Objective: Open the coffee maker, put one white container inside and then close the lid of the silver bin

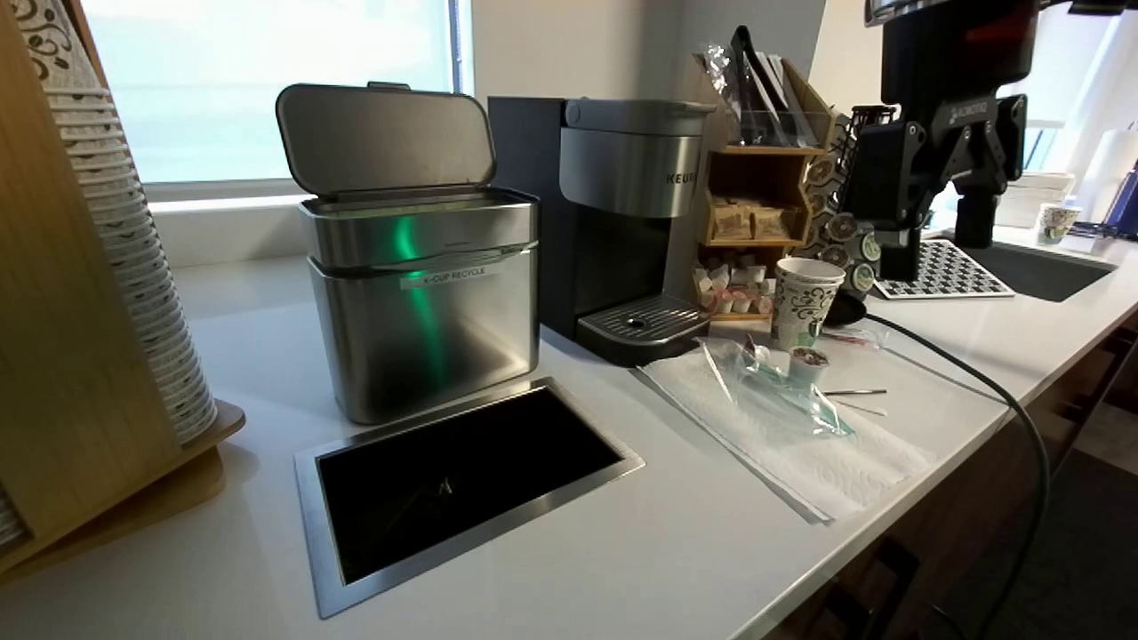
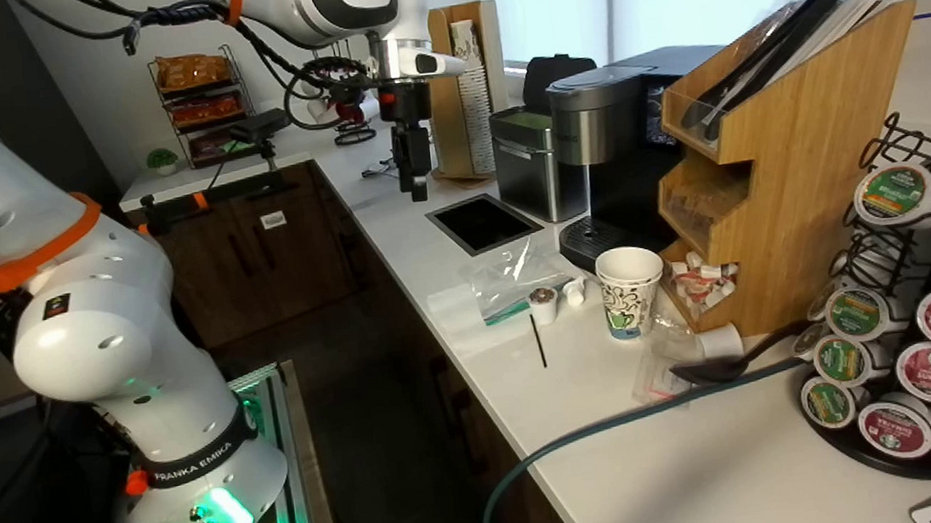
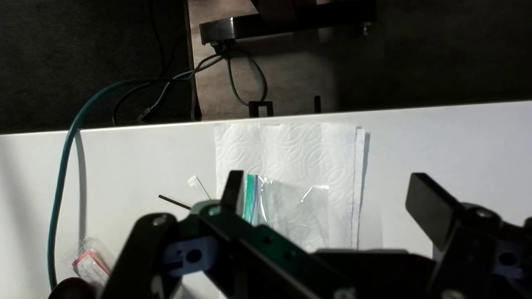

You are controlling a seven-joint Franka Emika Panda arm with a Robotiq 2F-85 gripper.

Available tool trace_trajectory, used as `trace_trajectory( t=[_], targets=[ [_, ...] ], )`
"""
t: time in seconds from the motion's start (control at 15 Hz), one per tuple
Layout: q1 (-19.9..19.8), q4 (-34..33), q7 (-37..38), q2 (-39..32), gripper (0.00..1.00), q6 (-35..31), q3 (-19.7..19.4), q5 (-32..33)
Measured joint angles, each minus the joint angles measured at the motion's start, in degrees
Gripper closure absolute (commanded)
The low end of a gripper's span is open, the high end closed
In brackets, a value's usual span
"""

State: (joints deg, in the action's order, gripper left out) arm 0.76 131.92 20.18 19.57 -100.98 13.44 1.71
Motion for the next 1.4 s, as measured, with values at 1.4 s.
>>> trace_trajectory(
  t=[1.4],
  targets=[
    [1.03, -2.93, 10.29, 1.55, 0.0, -17.09, -0.23, 0.09]
  ],
)
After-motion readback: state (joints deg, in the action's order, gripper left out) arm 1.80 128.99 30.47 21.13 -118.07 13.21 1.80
